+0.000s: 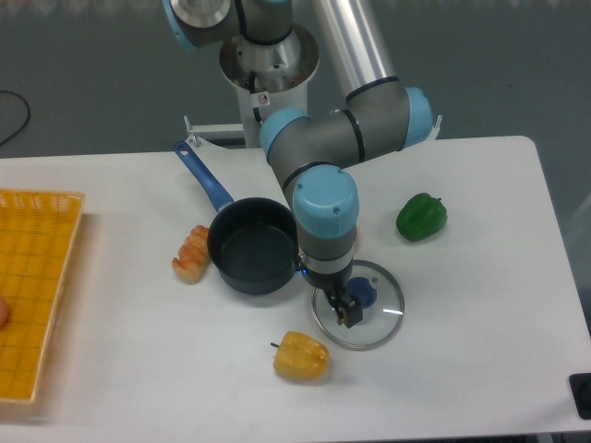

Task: Pick up the yellow pepper
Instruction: 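Move the gripper over the yellow bell pepper and descend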

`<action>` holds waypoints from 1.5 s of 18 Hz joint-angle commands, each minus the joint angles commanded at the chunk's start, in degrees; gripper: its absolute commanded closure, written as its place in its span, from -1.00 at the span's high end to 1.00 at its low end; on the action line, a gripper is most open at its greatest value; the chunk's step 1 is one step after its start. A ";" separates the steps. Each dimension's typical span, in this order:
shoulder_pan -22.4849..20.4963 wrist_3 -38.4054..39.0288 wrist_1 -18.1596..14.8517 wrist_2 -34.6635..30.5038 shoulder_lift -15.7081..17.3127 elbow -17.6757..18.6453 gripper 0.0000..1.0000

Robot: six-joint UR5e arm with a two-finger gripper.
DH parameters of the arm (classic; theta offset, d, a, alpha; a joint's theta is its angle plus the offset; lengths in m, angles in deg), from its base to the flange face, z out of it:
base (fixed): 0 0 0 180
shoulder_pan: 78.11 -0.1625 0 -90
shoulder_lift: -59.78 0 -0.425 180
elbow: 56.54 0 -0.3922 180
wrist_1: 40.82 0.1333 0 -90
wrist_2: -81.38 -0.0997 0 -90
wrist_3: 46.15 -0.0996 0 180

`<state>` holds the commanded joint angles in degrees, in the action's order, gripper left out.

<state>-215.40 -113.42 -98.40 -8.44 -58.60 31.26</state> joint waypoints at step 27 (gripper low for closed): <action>3.78 -24.23 2.30 -5.90 -8.80 -6.68 1.00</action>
<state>-211.62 -137.65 -96.11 -14.34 -67.39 24.58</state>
